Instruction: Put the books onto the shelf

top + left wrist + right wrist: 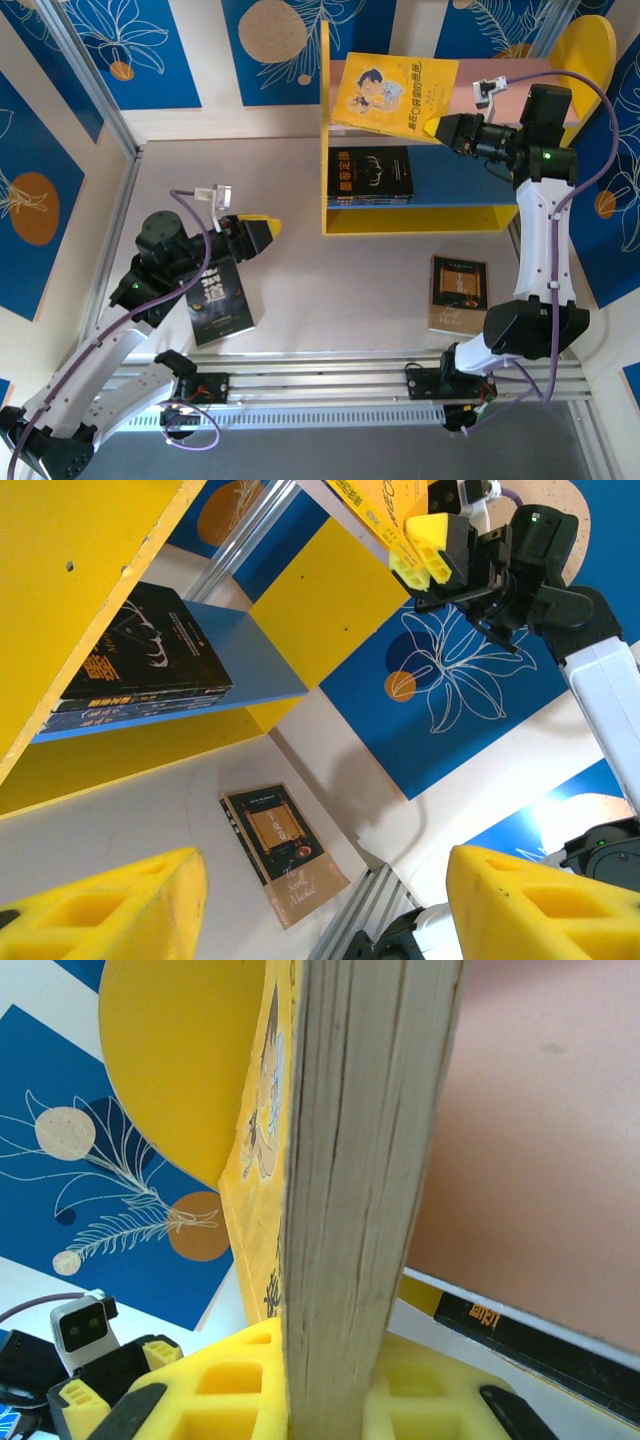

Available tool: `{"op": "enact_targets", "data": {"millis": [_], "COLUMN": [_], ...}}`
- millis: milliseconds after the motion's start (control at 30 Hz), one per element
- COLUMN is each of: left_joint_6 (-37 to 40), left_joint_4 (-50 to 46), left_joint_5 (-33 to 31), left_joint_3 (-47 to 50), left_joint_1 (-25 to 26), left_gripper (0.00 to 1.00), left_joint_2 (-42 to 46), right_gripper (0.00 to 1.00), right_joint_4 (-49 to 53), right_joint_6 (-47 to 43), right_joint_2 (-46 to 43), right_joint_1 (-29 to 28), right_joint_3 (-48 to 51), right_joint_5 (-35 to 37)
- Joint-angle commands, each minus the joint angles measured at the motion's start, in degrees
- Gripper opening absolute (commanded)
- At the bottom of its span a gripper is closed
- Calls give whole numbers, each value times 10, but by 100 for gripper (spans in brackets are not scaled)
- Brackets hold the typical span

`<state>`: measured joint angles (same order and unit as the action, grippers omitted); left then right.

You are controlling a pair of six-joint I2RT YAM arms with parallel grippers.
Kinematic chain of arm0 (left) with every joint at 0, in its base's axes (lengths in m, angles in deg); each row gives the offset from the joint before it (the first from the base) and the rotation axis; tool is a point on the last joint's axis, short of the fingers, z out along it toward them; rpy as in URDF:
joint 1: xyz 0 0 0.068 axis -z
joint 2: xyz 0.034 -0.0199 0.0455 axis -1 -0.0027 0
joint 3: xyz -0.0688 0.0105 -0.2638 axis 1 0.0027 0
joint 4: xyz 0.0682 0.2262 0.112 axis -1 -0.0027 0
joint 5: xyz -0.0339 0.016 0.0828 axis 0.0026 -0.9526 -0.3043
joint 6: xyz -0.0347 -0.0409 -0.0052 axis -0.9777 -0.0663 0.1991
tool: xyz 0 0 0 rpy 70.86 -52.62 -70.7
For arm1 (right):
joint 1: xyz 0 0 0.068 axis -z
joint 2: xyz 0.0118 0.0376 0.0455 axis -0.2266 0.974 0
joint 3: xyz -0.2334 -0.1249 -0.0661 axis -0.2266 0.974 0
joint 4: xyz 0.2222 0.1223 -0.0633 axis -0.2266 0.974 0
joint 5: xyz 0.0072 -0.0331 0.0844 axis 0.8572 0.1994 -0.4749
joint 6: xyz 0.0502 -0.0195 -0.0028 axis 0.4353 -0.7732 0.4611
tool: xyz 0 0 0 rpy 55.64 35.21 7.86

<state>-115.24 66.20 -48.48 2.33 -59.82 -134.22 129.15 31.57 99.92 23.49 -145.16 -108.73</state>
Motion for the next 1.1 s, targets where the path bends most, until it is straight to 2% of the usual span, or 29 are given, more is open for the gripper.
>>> {"op": "enact_targets", "data": {"millis": [0, 267, 467, 900, 1000, 1067], "left_joint_6": [7, 6, 8, 11, 10, 10], "left_joint_4": [0, -5, -8, -20, -20, -22], "left_joint_5": [-4, -6, -6, -11, -11, -12], "left_joint_3": [-10, -13, -16, -18, -17, -17], "left_joint_1": [4, 4, 4, 4, 4, 4], "left_gripper": [65, 65, 65, 65, 65, 65], "left_joint_2": [9, 12, 13, 22, 24, 26], "right_gripper": [19, 39, 48, 61, 60, 52], "right_joint_4": [22, 58, 76, 127, 129, 134], "right_joint_6": [-31, -46, -53, -77, -77, -81], "right_joint_2": [5, 20, 26, 59, 64, 68], "right_joint_1": [-8, -23, -29, -44, -45, -45], "right_joint_3": [-45, -81, -102, -171, -178, -184], "right_joint_5": [17, 76, 117, 180, 179, 171]}}
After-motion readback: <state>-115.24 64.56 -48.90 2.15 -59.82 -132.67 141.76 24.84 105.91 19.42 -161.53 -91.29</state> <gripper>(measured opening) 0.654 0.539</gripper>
